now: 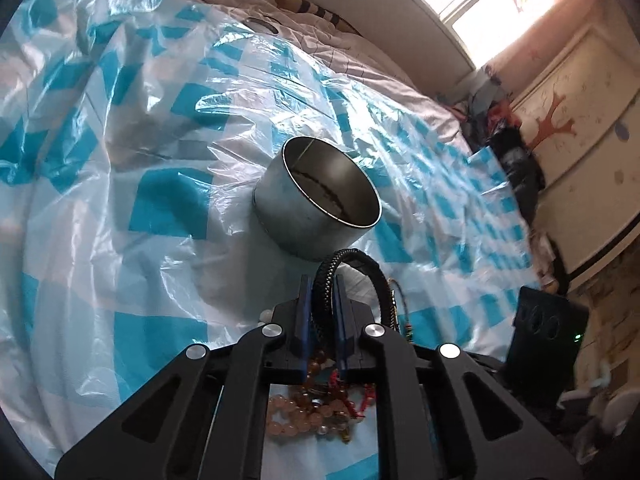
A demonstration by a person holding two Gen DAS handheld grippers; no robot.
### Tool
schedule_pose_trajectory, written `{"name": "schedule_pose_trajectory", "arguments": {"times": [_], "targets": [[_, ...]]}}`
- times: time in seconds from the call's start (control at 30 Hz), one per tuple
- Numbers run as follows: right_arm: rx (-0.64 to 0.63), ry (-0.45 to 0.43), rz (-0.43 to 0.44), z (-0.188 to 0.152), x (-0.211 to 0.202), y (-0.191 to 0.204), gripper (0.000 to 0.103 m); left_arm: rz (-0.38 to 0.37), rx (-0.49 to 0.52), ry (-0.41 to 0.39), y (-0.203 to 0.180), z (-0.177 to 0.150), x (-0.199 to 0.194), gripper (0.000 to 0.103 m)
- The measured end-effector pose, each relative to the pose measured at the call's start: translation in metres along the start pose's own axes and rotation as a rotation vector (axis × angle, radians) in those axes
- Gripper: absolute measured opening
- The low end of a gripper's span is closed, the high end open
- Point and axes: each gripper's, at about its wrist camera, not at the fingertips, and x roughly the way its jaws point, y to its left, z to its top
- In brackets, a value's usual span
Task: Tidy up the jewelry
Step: 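Lift both held bracelets up from the pile with both tools, then lower both bracelets over the silver tin and open both tools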
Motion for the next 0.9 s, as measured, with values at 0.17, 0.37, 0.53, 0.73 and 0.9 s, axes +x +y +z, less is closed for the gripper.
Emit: {"name": "schedule_pose_trajectory", "arguments": {"times": [0.17, 0.37, 0.53, 0.73, 0.9], "targets": [[0.034, -0.097, 0.044, 0.004, -0.021, -0.003, 0.005, -0.068, -0.024, -0.035, 0.003, 0.003, -0.012, 0.009], [0.037, -0.250, 0.097, 0.014, -0.052, -0.002, 0.005, -0.063, -0.013, -0.097, 0.000, 0.017, -0.022, 0.009], [-0.020, -0.283, 0.064, 0.027, -0.060, 0.005, 0.005, -0.062, -0.010, -0.120, -0.005, 0.037, -0.013, 0.009], [-0.102, -0.303, 0.049, 0.059, -0.048, 0.016, 0.005, -0.031, -0.017, -0.127, -0.002, 0.063, 0.004, 0.009], [-0.134, -0.316, 0.034, 0.079, -0.034, 0.018, 0.005, -0.001, 0.016, -0.091, -0.007, 0.082, 0.031, 0.009]]}}
